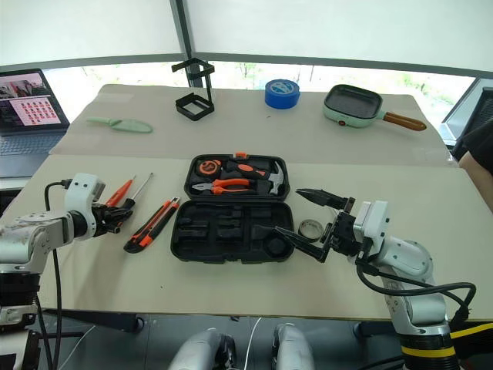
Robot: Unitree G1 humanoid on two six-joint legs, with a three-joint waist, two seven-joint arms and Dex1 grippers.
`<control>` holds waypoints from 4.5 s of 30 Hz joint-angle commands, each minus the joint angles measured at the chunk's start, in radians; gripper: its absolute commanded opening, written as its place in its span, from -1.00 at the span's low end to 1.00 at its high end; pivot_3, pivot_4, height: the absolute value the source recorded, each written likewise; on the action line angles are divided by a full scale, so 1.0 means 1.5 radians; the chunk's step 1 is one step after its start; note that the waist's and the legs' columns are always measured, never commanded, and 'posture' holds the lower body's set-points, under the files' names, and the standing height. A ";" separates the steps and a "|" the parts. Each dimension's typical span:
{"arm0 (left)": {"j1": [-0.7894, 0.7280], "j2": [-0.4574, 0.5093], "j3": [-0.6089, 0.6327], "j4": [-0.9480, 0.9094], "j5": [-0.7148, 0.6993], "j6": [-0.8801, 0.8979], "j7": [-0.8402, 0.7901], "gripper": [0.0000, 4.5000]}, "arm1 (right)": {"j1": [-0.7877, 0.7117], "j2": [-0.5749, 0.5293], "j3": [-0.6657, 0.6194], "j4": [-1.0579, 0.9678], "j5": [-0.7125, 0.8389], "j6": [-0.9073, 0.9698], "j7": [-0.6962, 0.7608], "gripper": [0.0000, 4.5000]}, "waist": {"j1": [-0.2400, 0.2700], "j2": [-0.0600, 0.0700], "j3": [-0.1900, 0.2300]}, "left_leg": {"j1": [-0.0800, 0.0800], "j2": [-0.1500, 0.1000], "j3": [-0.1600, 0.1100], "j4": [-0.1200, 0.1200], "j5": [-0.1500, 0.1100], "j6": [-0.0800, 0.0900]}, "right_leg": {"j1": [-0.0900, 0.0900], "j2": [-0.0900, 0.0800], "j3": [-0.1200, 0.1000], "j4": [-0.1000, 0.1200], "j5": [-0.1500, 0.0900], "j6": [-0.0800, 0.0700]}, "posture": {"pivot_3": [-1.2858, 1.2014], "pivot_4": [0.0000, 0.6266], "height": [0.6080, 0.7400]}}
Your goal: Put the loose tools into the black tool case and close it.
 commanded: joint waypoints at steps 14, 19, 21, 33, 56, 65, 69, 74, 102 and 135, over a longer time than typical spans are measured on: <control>-0.073 0.033 -0.107 -0.075 0.015 -0.459 -0.446 -0.62 | -0.010 -0.102 -0.072 -0.054 0.067 0.077 0.033 1.00 | 0.005 -0.001 0.000 | -0.003 -0.001 0.000 0.002 -0.001 0.001 | -0.001 -0.001 -0.002 0.000 0.001 -0.002 | 0.03 -0.52 1.00; -0.203 -0.025 -0.268 0.017 0.154 -0.546 -0.472 -0.62 | -0.027 -0.096 -0.065 -0.023 0.039 0.059 0.042 1.00 | 0.011 -0.001 0.000 | -0.003 -0.001 0.001 0.005 -0.001 0.003 | 0.000 0.001 -0.003 0.000 0.000 0.001 | 0.03 -0.52 1.00; -0.227 -0.045 -0.305 0.045 0.186 -0.564 -0.476 -0.62 | -0.024 -0.092 -0.065 -0.023 0.033 0.056 0.042 1.00 | 0.004 -0.001 0.000 | -0.003 -0.001 0.001 0.005 -0.001 0.003 | 0.000 0.003 -0.002 0.000 0.000 0.000 | 0.03 -0.52 1.00; -0.274 -0.107 -0.358 0.153 0.300 -0.586 -0.417 -0.62 | 0.032 -0.099 -0.093 -0.032 0.020 0.057 0.036 1.00 | 0.001 -0.001 0.001 | -0.004 0.000 0.001 0.007 -0.002 0.006 | -0.001 0.004 -0.001 0.000 0.000 0.001 | 0.03 -0.52 1.00; -0.243 -0.170 -0.267 0.087 0.209 -0.575 -0.387 0.50 | 0.057 -0.102 -0.086 -0.080 0.048 0.118 0.028 1.00 | 0.008 -0.001 0.001 | -0.010 0.000 -0.002 0.016 -0.005 0.011 | -0.002 -0.001 -0.002 0.001 0.003 0.001 | 0.03 -0.52 1.00; -0.214 -0.188 -0.255 0.166 0.242 -0.556 -0.287 -0.60 | 0.068 -0.098 -0.089 -0.093 0.057 0.136 0.020 1.00 | 0.003 -0.001 0.001 | -0.010 0.000 -0.001 0.017 -0.005 0.011 | -0.002 0.000 -0.003 0.002 0.002 0.004 | 0.03 -0.52 1.00; -0.198 -0.208 -0.278 0.179 0.250 -0.553 -0.286 -0.98 | 0.065 -0.094 -0.091 -0.092 0.056 0.137 0.015 1.00 | 0.005 -0.001 0.001 | -0.010 0.000 -0.001 0.017 -0.006 0.012 | -0.002 0.000 -0.003 0.001 0.002 0.004 | 0.03 -0.52 1.00; -0.157 -0.221 -0.306 0.153 0.262 -0.553 -0.292 -0.98 | 0.075 -0.094 -0.095 -0.096 0.056 0.138 0.007 1.00 | 0.010 -0.001 0.000 | -0.010 0.000 -0.001 0.017 -0.006 0.012 | -0.001 -0.001 -0.003 0.001 0.003 0.003 | 0.03 -0.52 1.00; -0.244 -0.330 -0.268 0.231 0.233 -0.538 -0.252 -0.98 | 0.118 -0.066 -0.090 -0.108 0.036 0.125 -0.045 1.00 | 0.023 0.005 -0.003 | -0.008 -0.002 -0.003 0.019 -0.011 0.019 | 0.007 -0.005 -0.004 -0.009 0.006 0.010 | 0.03 -0.52 1.00; -0.196 -0.306 -0.175 0.178 0.101 -0.616 -0.349 -0.53 | 0.165 -0.034 -0.166 -0.108 0.034 0.111 -0.083 1.00 | 0.019 0.008 -0.005 | -0.010 -0.002 -0.004 0.020 -0.013 0.022 | 0.007 -0.006 -0.003 -0.009 0.006 0.011 | 0.03 -0.52 1.00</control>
